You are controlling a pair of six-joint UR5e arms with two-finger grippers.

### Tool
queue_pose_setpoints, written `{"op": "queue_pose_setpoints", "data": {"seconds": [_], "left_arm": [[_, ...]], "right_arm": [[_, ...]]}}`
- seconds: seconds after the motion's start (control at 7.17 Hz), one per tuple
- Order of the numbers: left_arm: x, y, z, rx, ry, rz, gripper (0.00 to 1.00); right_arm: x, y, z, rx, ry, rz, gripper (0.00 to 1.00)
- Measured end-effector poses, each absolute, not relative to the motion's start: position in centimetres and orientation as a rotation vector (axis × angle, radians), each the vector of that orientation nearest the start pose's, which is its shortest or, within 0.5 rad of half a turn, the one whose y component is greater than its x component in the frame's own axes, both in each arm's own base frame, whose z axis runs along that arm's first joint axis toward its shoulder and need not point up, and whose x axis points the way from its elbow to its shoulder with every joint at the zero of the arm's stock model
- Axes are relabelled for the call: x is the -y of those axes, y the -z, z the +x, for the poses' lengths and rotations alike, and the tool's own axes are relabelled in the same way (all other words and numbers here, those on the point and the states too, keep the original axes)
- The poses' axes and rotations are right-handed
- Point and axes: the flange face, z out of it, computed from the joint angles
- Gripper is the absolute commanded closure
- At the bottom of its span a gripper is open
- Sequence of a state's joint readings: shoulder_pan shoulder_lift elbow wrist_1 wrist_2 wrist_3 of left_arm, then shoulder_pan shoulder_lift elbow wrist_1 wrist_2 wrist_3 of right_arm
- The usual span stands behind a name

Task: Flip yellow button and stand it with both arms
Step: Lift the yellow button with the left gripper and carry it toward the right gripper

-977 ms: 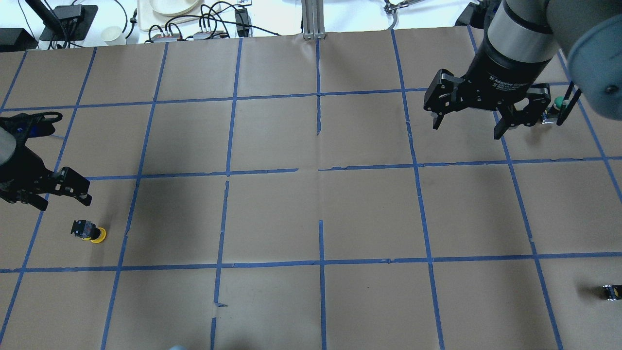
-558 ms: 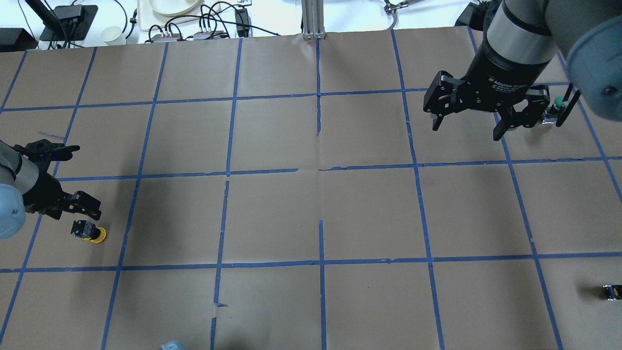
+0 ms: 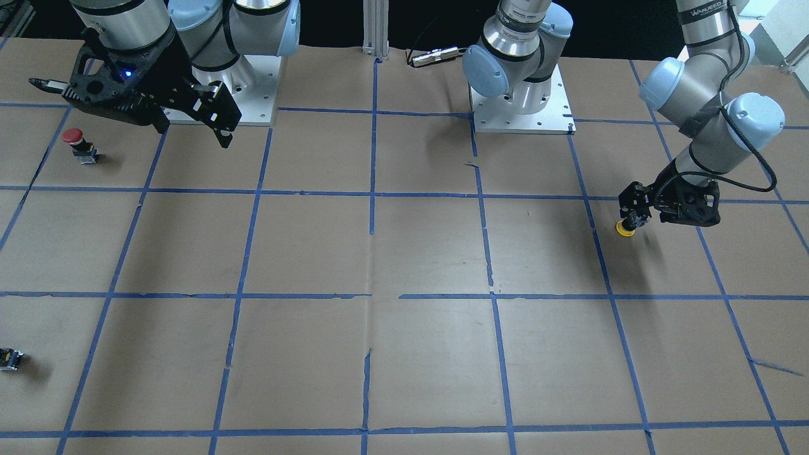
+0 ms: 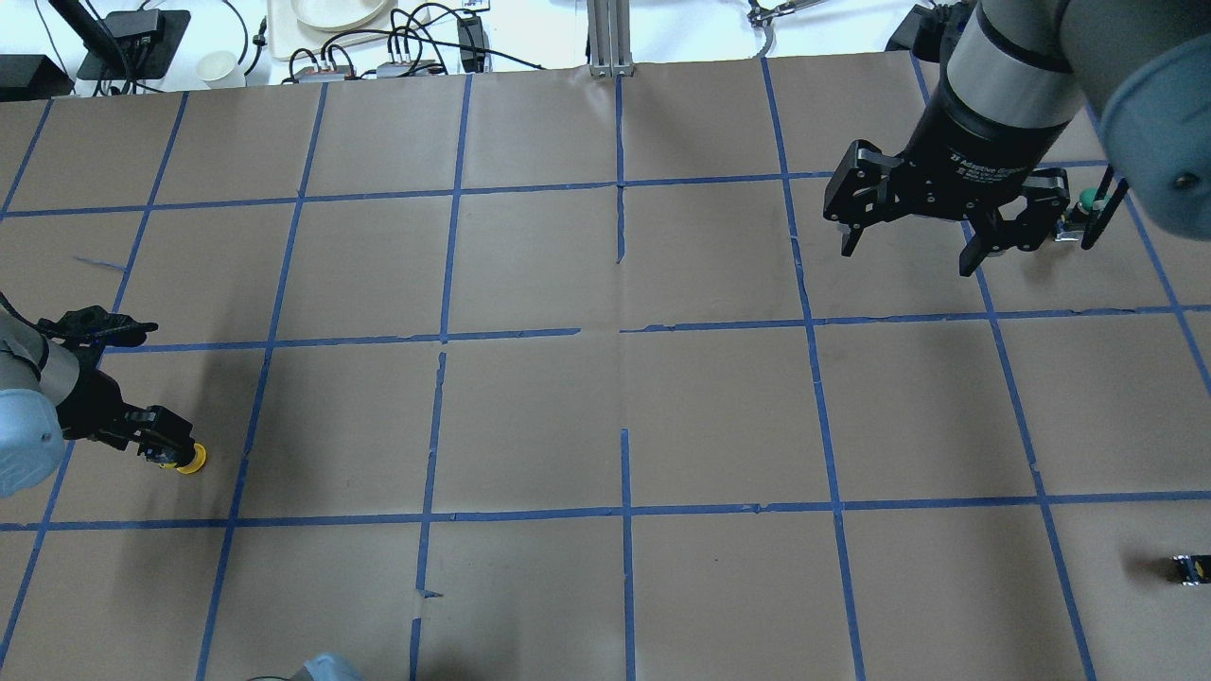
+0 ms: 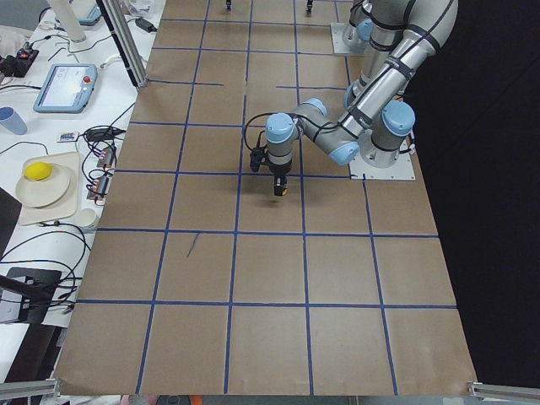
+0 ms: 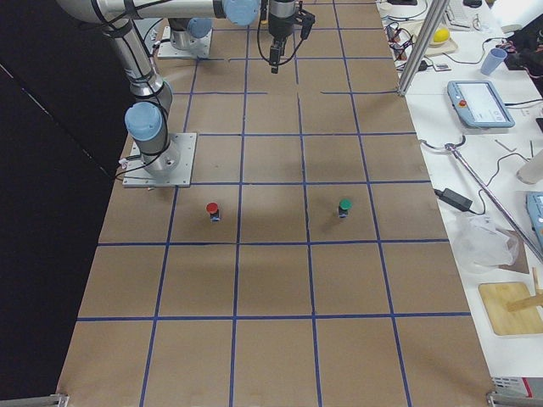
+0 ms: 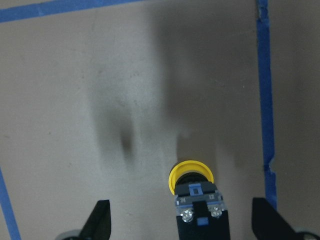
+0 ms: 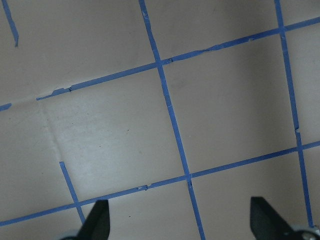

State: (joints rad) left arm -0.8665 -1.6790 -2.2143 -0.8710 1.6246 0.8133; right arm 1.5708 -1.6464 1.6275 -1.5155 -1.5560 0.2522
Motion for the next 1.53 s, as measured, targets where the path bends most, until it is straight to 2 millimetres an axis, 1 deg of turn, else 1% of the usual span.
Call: {"op": "queue_pose_setpoints", "data": {"seconds": [0.14, 0.28, 0.42, 0.7, 0.98, 1.12, 1.26, 1.4, 1.53], "left_arm": [[40.5, -21.1, 17.6, -3.132, -0.123, 0.174, 0.53], [40.4, -21.1, 17.5, -3.129, -0.123, 0.179, 0.65], [40.4, -21.2, 17.5, -3.127, -0.117, 0.182, 0.69], [40.5, -21.8, 17.3, -3.122, -0.095, 0.178, 0.74], [40.8, -23.0, 17.1, -3.122, -0.044, 0.168, 0.74], [41.1, -24.0, 16.3, -3.144, -0.003, 0.153, 0.74], [41.6, -25.0, 14.4, -3.187, 0.029, 0.145, 0.74], [42.5, -25.9, 11.1, -3.238, 0.062, 0.154, 0.74], [43.8, -26.8, 6.7, -3.288, 0.089, 0.138, 0.74]], "right_arm": [[45.6, -49.1, 13.5, -3.106, -0.059, 0.394, 0.0], [45.6, -49.1, 13.5, -3.105, -0.059, 0.396, 0.0], [45.7, -49.1, 13.5, -3.106, -0.056, 0.397, 0.0], [46.1, -49.0, 13.2, -3.109, -0.027, 0.398, 0.0], [46.4, -48.4, 13.0, -3.112, -0.035, 0.403, 0.0], [46.2, -48.0, 12.9, -3.11, -0.045, 0.407, 0.0], [45.9, -48.0, 12.8, -3.109, -0.04, 0.409, 0.0], [45.7, -47.9, 12.8, -3.113, -0.037, 0.408, 0.0], [45.6, -47.8, 12.8, -3.119, -0.037, 0.416, 0.0]]}}
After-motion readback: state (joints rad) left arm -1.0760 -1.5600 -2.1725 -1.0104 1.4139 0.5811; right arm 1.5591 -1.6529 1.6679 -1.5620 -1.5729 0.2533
